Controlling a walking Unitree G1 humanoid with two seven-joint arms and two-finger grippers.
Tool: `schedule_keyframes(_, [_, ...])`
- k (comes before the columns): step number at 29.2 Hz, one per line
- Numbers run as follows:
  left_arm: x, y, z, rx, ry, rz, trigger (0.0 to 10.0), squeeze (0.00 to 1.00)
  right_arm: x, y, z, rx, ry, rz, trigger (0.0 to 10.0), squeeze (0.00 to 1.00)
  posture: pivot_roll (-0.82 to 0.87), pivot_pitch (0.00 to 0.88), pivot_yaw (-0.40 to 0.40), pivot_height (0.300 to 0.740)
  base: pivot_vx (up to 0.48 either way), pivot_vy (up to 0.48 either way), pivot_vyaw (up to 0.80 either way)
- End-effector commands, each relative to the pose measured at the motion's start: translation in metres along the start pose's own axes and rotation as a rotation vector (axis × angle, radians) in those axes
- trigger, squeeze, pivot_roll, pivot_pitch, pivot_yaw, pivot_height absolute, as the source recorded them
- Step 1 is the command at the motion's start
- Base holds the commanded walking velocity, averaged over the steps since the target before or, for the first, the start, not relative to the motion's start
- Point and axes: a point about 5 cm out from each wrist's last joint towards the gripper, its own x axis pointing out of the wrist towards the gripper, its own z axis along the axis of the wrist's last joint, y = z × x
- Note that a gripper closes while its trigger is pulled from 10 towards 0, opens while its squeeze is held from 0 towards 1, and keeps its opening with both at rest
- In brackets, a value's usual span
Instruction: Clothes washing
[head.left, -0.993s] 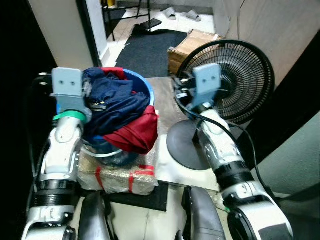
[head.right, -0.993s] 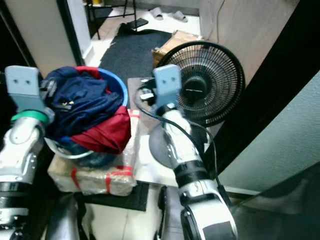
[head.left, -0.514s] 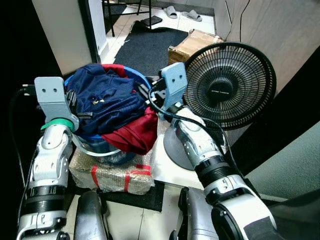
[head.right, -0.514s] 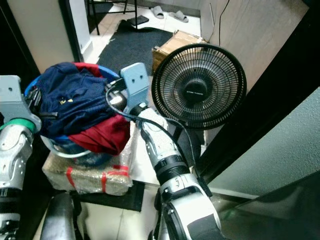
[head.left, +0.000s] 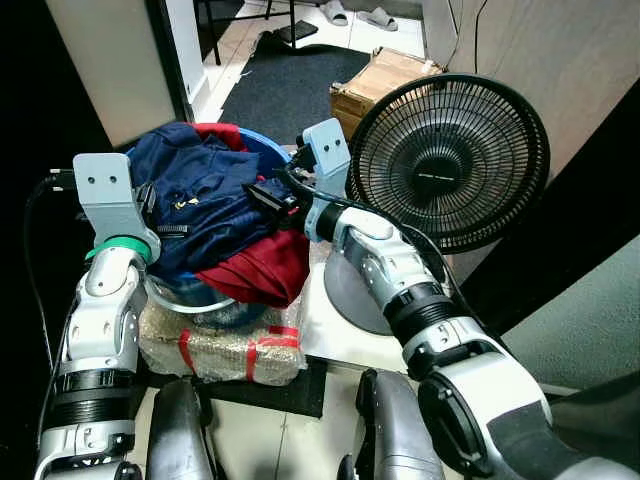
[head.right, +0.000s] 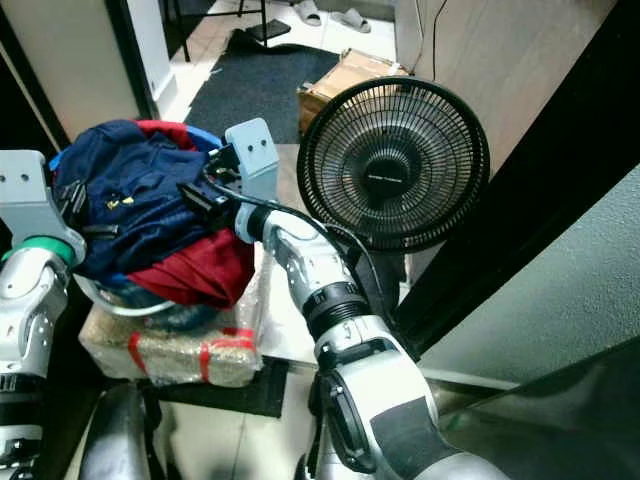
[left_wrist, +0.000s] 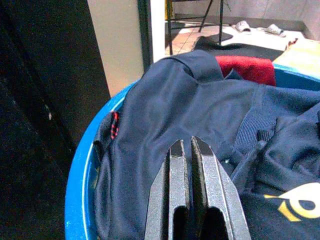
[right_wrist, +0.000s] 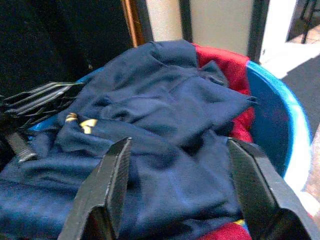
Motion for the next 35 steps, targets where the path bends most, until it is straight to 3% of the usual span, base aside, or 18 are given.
schedule_keyframes(1, [-0.003, 0.000, -0.006, -0.005, 0.028, 0.003, 10.0, 0.00, 0.001, -0.001, 0.000, -0.035, 0.052, 0.012, 10.0, 1.00, 0.04, 0.117, -0.054, 0.480, 0.000, 0.000, 0.00])
schedule_keyframes(3, [-0.005, -0.001, -0.007, -0.007, 0.032, 0.005, 10.0, 0.00, -0.001, -0.009, -0.003, -0.091, 0.150, 0.015, 10.0, 1.00, 0.03, 0.141, -0.055, 0.480, 0.000, 0.000, 0.00])
schedule_keyframes(6, [-0.005, -0.001, -0.008, -0.007, 0.037, 0.006, 10.0, 0.00, -0.003, -0.014, -0.004, -0.139, 0.201, 0.008, 10.0, 1.00, 0.02, 0.150, -0.055, 0.480, 0.000, 0.000, 0.00])
schedule_keyframes(12, [-0.009, 0.002, -0.009, 0.003, 0.052, 0.016, 10.0, 0.00, 0.006, -0.011, 0.015, -0.223, 0.192, 0.007, 10.0, 1.00, 0.04, 0.163, -0.051, 0.480, 0.000, 0.000, 0.00])
schedule_keyframes(16, [-0.010, 0.003, -0.009, 0.008, 0.056, 0.020, 10.0, 0.00, 0.009, -0.008, 0.019, -0.229, 0.181, 0.024, 10.0, 1.00, 0.04, 0.163, -0.051, 0.480, 0.000, 0.000, 0.00])
schedule_keyframes(17, [-0.012, 0.004, -0.008, 0.007, 0.054, 0.028, 10.0, 0.00, 0.014, 0.003, 0.022, -0.201, 0.149, 0.072, 10.0, 0.00, 0.06, 0.162, -0.062, 0.480, 0.000, 0.000, 0.00])
schedule_keyframes(19, [-0.013, 0.005, -0.008, 0.007, 0.053, 0.034, 10.0, 0.00, 0.018, 0.010, 0.024, -0.182, 0.128, 0.109, 10.0, 0.00, 0.06, 0.162, -0.062, 0.480, 0.000, 0.000, 0.00])
schedule_keyframes(22, [-0.017, 0.009, -0.008, 0.009, 0.053, 0.050, 10.0, 0.00, 0.030, 0.036, 0.031, -0.103, 0.067, 0.209, 10.0, 0.00, 0.07, 0.157, -0.066, 0.480, 0.000, 0.000, 0.00])
schedule_keyframes(26, [-0.017, 0.009, -0.008, 0.010, 0.055, 0.053, 10.0, 0.00, 0.032, 0.040, 0.031, -0.092, 0.062, 0.221, 10.0, 0.00, 0.08, 0.156, -0.066, 0.480, 0.000, 0.000, 0.00])
schedule_keyframes(28, [-0.017, 0.010, -0.007, 0.009, 0.053, 0.056, 10.0, 0.00, 0.035, 0.047, 0.023, -0.116, 0.086, 0.203, 10.0, 0.00, 0.08, 0.151, -0.075, 0.480, 0.000, 0.000, 0.00])
schedule_keyframes(31, [-0.019, 0.010, -0.008, 0.009, 0.052, 0.065, 10.0, 0.00, 0.046, 0.080, -0.002, -0.136, 0.186, 0.227, 10.0, 0.00, 0.10, 0.150, -0.083, 0.480, 0.000, 0.000, 0.00])
schedule_keyframes(35, [-0.021, 0.012, -0.007, 0.008, 0.050, 0.075, 10.0, 0.00, 0.046, 0.084, -0.011, -0.168, 0.235, 0.206, 10.0, 0.00, 0.10, 0.151, -0.091, 0.480, 0.000, 0.000, 0.00])
